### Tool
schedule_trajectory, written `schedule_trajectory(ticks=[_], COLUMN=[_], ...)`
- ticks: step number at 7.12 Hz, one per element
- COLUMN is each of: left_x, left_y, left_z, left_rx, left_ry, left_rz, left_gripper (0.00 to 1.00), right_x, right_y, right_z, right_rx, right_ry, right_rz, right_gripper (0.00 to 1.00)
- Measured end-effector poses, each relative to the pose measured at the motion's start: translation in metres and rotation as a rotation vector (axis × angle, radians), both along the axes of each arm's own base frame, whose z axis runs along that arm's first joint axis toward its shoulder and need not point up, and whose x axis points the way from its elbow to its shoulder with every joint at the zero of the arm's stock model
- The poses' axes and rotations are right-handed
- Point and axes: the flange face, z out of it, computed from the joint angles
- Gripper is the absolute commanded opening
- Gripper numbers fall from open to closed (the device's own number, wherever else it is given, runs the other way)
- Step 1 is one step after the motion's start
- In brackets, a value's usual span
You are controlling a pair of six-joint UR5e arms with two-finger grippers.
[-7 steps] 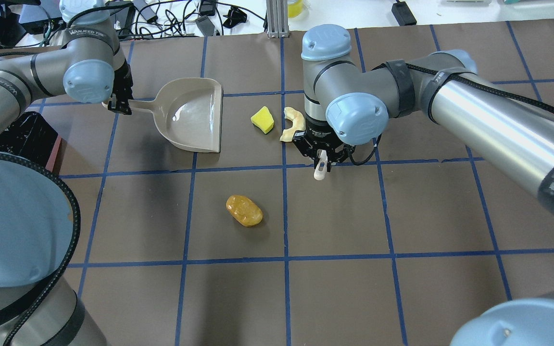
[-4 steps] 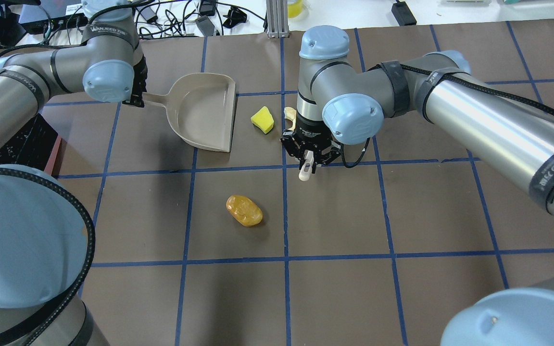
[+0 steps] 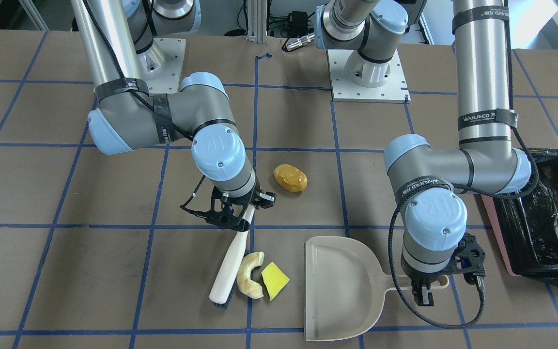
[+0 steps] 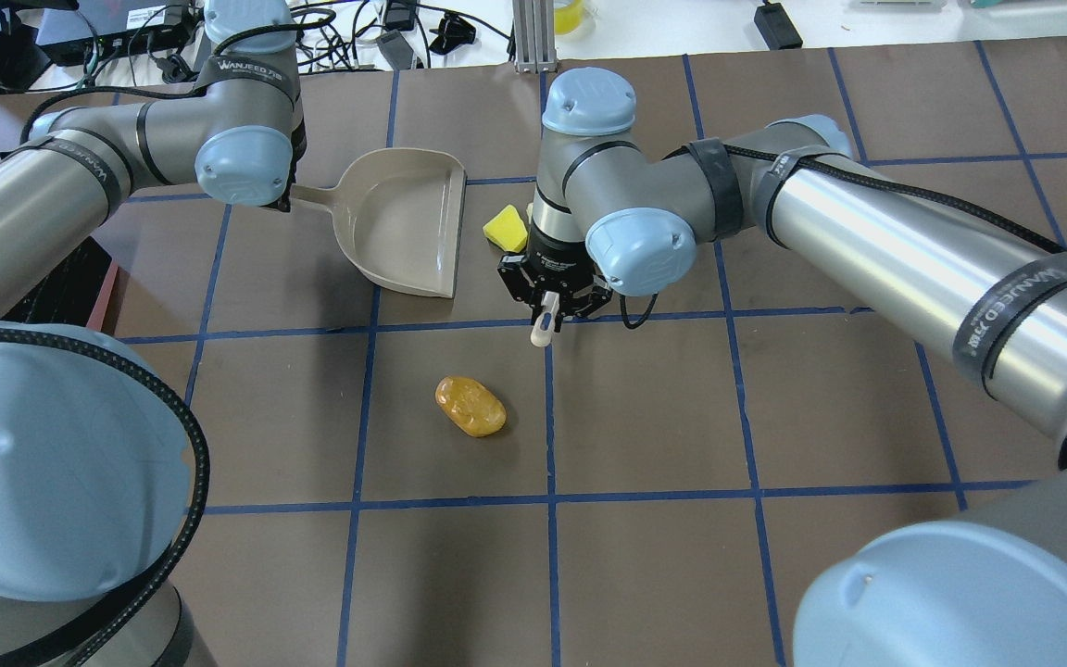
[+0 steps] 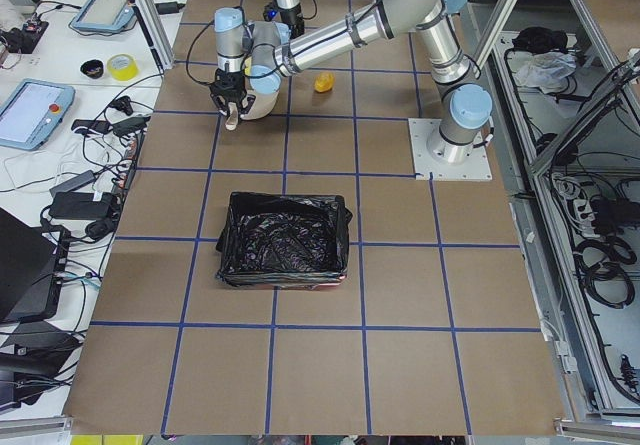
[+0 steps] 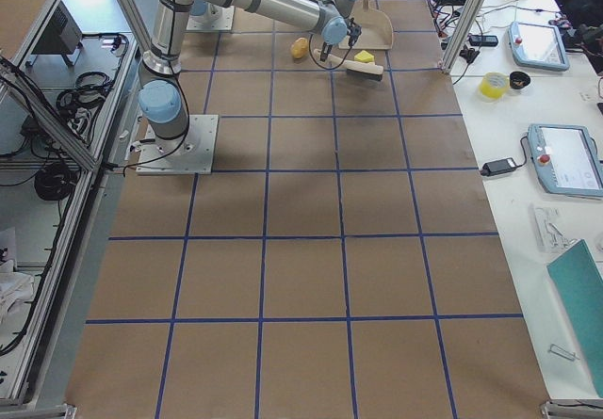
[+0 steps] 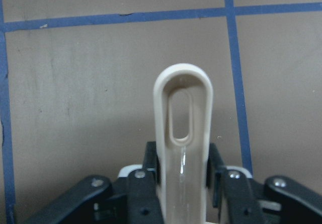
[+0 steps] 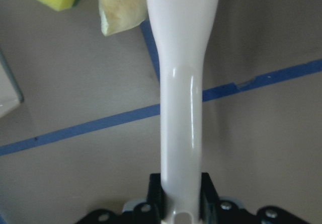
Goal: Sweep and dump trash into bin
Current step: 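Sweep the sponge and apple slice into the dustpan with the right gripper's brush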
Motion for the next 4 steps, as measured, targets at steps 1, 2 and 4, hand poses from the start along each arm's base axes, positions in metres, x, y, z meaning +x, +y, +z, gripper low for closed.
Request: schedule_trajectory(ticks=[1,2,4], left_x=[-0.001,-0.002,-0.002], left_y=[0.0,0.0,-0.001], left_z=[-0.001,-0.001,0.0], left_rx=[-0.001,-0.002,-0.009], left_ry=[0.0,0.0,0.0], left_rz=[0.002,0.003,0.002], left_gripper=[0.0,0.0,0.0], right_x=[0.024,0.053,0.102], right_y=[-0.005,-0.01,-0.01], right_z=[0.004,0.012,0.026], right_rx=[-0.02,-0.039,-0.051], right_ry=[-0.05,-0.112,-0.228], right_rz=[0.04,0.079,0.128], right_gripper=[0.09,0.09,0.1])
